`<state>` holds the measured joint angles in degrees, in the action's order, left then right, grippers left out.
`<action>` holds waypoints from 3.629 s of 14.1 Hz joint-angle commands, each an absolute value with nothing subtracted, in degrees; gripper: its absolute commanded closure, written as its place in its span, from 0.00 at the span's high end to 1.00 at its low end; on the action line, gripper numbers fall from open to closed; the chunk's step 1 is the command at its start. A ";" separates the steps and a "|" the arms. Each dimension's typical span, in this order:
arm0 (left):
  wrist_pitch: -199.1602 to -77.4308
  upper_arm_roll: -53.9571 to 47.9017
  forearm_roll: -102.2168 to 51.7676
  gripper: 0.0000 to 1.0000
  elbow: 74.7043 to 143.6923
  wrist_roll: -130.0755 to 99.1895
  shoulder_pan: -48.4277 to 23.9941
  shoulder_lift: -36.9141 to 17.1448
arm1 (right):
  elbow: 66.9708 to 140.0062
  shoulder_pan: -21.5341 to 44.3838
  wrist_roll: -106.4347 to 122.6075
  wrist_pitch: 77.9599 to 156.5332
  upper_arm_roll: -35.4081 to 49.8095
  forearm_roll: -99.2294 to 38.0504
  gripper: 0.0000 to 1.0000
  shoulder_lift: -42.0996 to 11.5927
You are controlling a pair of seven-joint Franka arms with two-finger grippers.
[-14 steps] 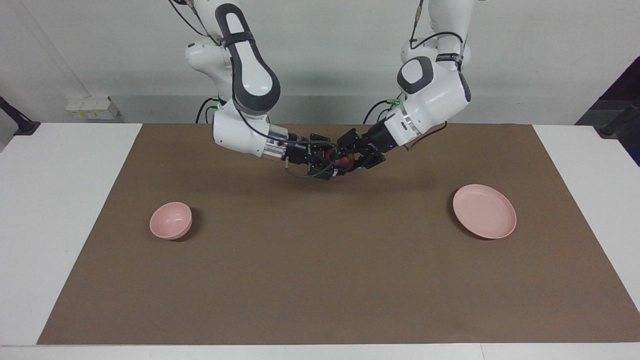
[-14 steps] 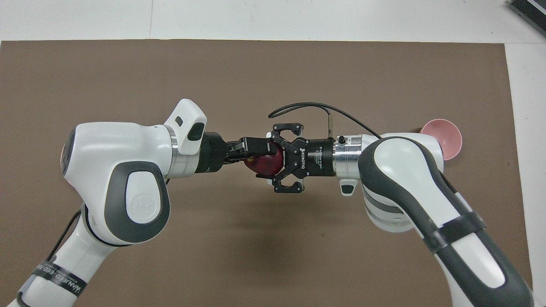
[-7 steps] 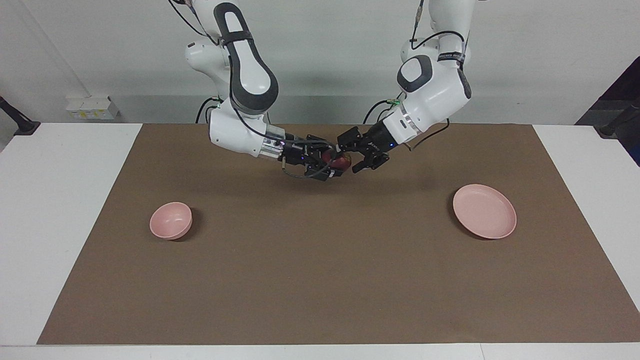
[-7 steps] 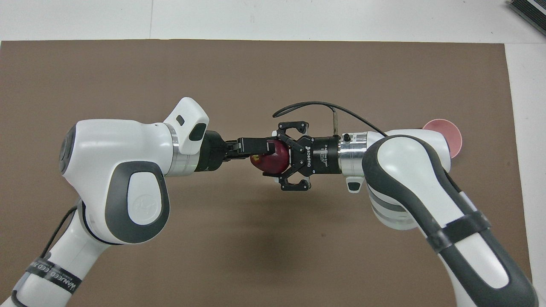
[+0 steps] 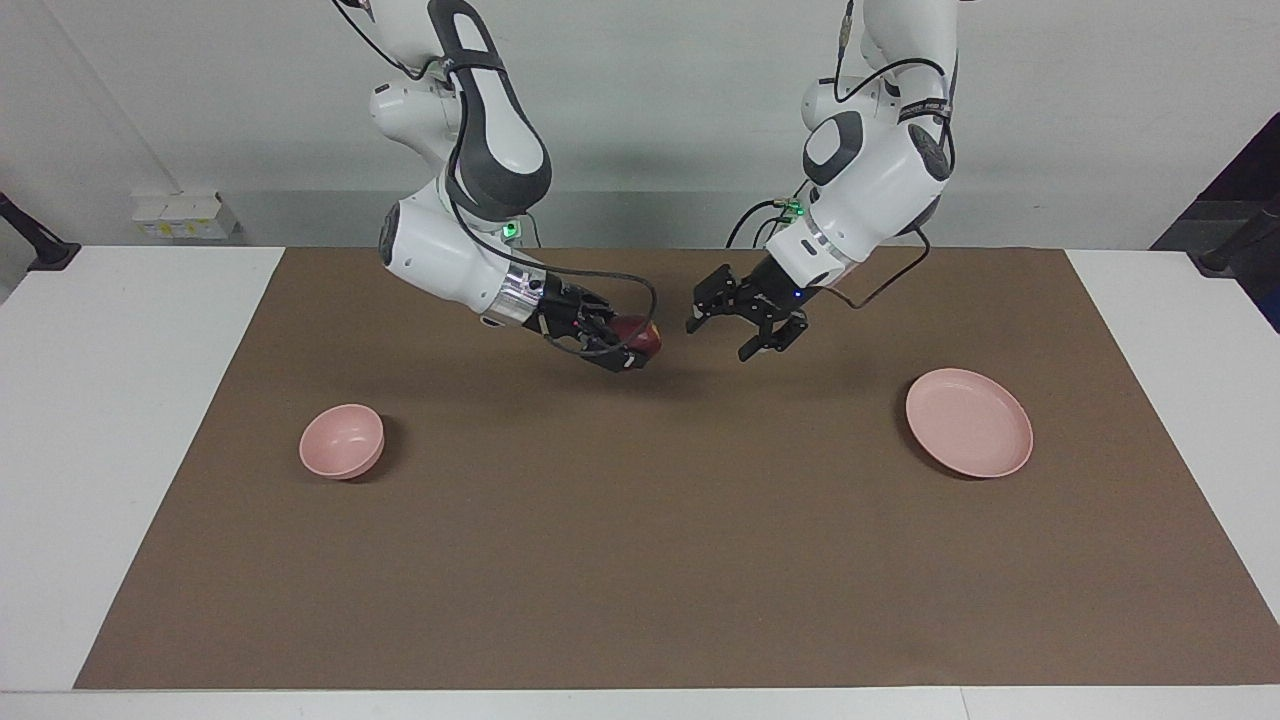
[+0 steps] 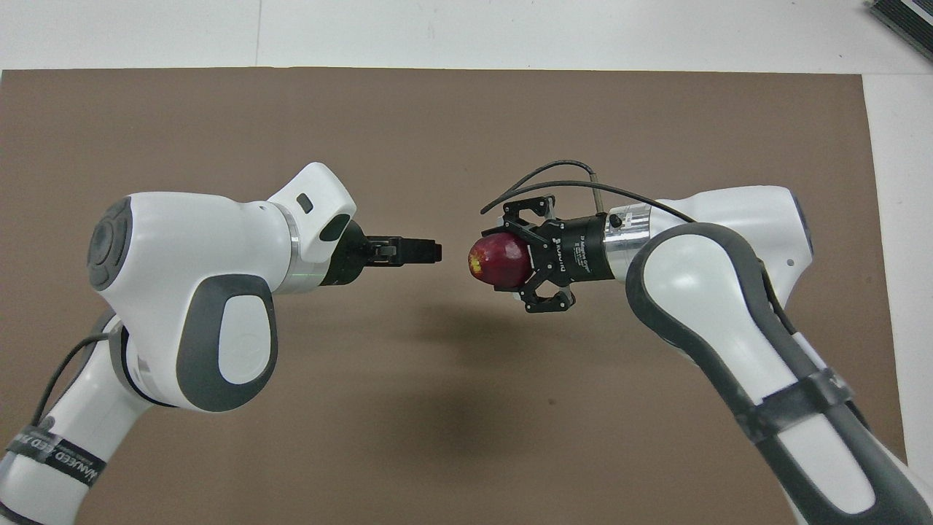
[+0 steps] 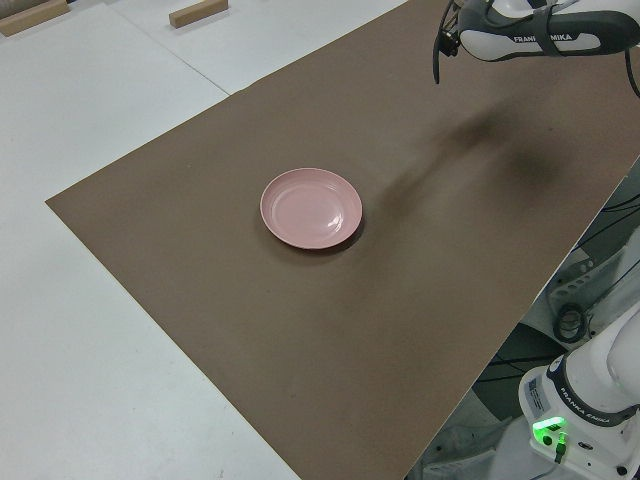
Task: Move apple from plate to bowl
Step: 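Open the left gripper and pull back while the right gripper takes the apple, then move the apple over the pink bowl while the left gripper withdraws, then lower the apple into the pink bowl and open the right gripper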
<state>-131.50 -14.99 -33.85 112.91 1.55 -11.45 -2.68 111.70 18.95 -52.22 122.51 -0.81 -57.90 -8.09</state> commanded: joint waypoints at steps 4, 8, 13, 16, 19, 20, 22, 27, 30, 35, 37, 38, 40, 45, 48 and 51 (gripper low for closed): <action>-118.95 -15.12 -12.43 1.00 107.07 1.41 -4.32 -2.63 | 110.30 15.74 -47.74 121.38 -0.79 -42.48 0.00 -5.45; -108.93 -15.03 -4.14 1.00 98.91 1.67 -0.71 -2.02 | 109.78 13.10 -39.23 120.76 -0.88 -30.01 0.00 -4.83; -98.72 -14.33 0.00 1.00 89.57 2.11 1.23 -1.93 | 106.79 5.02 -20.78 118.04 -0.88 -22.60 0.00 -5.54; -94.31 -13.89 -0.26 1.00 87.63 4.73 2.36 -1.15 | 106.79 2.20 -11.63 118.21 -0.88 -13.74 0.00 -5.71; -94.31 -13.71 -0.44 1.00 87.63 5.54 3.42 -1.05 | 107.49 -0.35 -4.68 118.82 -0.88 -9.42 0.00 -5.71; -94.31 -13.71 -0.44 1.00 87.63 5.54 3.95 -1.05 | 107.58 -0.96 -3.09 119.00 -0.88 -6.88 0.00 -5.71; -94.22 -13.62 -0.53 1.00 87.71 7.72 5.62 -1.14 | 107.93 -1.84 -1.94 119.18 -0.88 -2.13 0.00 -5.54; -93.43 -2.14 -0.61 1.00 87.80 9.93 -1.21 -0.44 | 111.88 -3.87 -0.97 125.58 -0.79 3.77 0.00 -5.71; -91.94 0.70 -0.62 1.00 87.63 10.72 -2.72 0.00 | 114.52 -4.31 0.96 131.12 -0.88 7.11 0.00 -5.45; -83.95 1.67 -0.26 1.00 82.46 11.16 -2.64 -0.87 | 118.92 -6.06 0.53 140.44 -0.79 8.26 0.00 -9.04; -81.22 1.23 -0.18 1.00 79.38 11.16 -2.37 -2.02 | 119.18 -6.06 0.44 142.20 -0.79 8.26 0.00 -11.50; -81.21 1.14 -0.18 1.00 79.37 11.16 -2.37 -2.02 | 119.35 -6.15 0.53 142.73 -0.79 8.26 0.00 -12.21; -81.56 1.05 -0.35 1.00 79.80 11.16 -2.55 -1.67 | 120.40 -6.50 0.27 143.00 -0.79 8.26 0.00 -12.65; -82.00 1.58 -0.09 1.00 83.50 9.85 -5.88 0.79 | 115.86 -6.50 0.88 142.74 -0.70 8.17 1.00 -15.55; -82.00 3.60 0.00 1.00 83.50 9.32 -6.06 0.79 | 112.69 -6.42 0.88 138.10 -0.62 7.39 1.00 -15.38; -81.47 5.71 1.49 1.00 83.84 9.32 -7.73 0.88 | 108.39 -5.80 0.70 132.30 -0.27 7.21 1.00 -15.03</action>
